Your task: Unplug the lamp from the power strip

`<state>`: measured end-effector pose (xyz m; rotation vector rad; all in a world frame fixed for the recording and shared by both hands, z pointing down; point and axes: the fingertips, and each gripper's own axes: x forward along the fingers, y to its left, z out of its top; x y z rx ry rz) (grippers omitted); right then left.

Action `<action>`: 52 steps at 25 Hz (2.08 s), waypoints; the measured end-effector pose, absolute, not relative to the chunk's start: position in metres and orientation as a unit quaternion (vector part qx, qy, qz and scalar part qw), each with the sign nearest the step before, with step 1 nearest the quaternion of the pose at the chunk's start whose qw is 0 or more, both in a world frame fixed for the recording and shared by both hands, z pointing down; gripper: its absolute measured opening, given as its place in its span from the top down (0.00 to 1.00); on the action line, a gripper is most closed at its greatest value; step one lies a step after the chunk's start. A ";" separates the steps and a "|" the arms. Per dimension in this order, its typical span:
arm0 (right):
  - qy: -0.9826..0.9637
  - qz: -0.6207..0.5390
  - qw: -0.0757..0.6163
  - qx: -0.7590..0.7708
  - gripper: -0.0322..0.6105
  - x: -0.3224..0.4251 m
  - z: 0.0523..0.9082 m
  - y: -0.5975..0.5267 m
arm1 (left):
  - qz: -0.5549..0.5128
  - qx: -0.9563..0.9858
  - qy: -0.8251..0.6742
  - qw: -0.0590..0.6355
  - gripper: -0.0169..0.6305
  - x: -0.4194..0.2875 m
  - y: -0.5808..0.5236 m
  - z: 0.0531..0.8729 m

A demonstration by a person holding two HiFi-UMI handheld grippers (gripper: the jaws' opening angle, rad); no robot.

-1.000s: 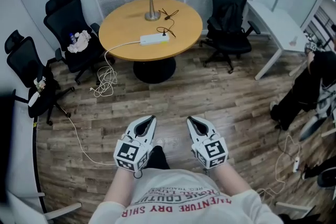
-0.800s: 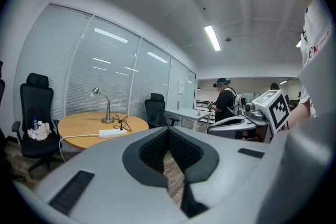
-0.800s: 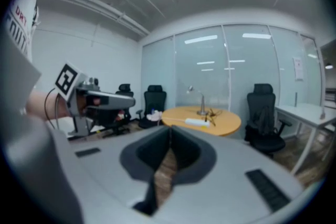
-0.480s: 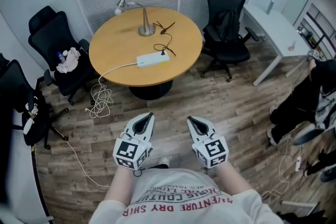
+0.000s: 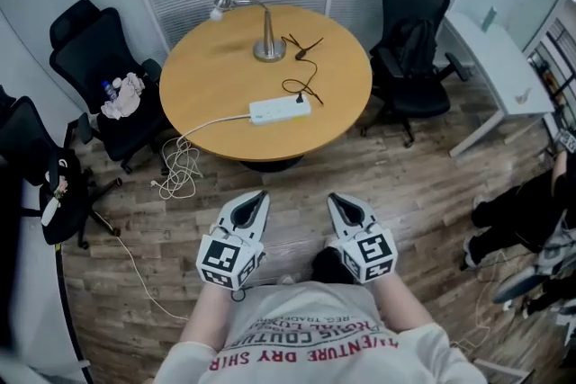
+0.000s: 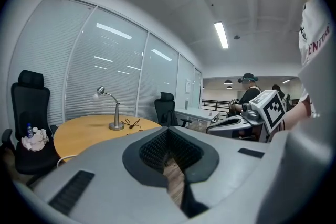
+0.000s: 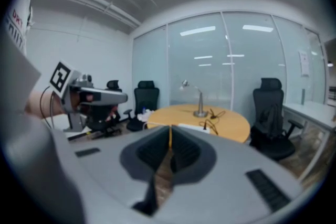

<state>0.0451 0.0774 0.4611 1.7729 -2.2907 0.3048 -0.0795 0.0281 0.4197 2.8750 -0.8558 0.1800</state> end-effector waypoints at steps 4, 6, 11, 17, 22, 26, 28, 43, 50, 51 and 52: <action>-0.798 0.106 0.112 0.582 0.90 0.060 0.473 0.034 | 0.064 0.944 -0.315 0.070 0.93 -0.070 -0.004 0.430; -0.811 0.106 0.112 0.565 0.90 0.069 0.477 0.010 | 0.067 0.936 -0.337 0.071 0.93 -0.063 -0.022 0.436; -0.839 0.102 0.124 0.520 0.90 0.107 0.477 -0.054 | 0.065 0.914 -0.393 0.079 0.93 -0.032 -0.076 0.440; -0.864 0.096 0.145 0.473 0.90 0.164 0.480 -0.127 | 0.065 0.893 -0.437 0.090 0.93 0.023 -0.136 0.444; -0.883 0.098 0.162 0.430 0.90 0.189 0.493 -0.173 | 0.075 0.874 -0.468 0.105 0.93 0.057 -0.174 0.463; -0.890 0.106 0.178 0.406 0.90 0.199 0.505 -0.197 | 0.090 0.866 -0.477 0.122 0.93 0.076 -0.195 0.481; -0.891 0.119 0.187 0.397 0.90 0.199 0.514 -0.209 | 0.097 0.865 -0.476 0.127 0.93 0.080 -0.207 0.489; -0.869 0.168 0.308 0.348 0.74 0.164 0.585 -0.302 | 0.227 0.893 -0.366 0.132 0.93 0.088 -0.321 0.600; -0.845 0.149 0.424 0.292 0.70 0.146 0.630 -0.316 | 0.332 0.902 -0.260 0.094 0.93 0.102 -0.330 0.665; -0.840 0.147 0.440 0.282 0.70 0.144 0.638 -0.316 | 0.342 0.901 -0.249 0.092 0.93 0.103 -0.331 0.672; -0.835 0.145 0.455 0.272 0.70 0.143 0.645 -0.316 | 0.350 0.901 -0.240 0.090 0.93 0.104 -0.332 0.678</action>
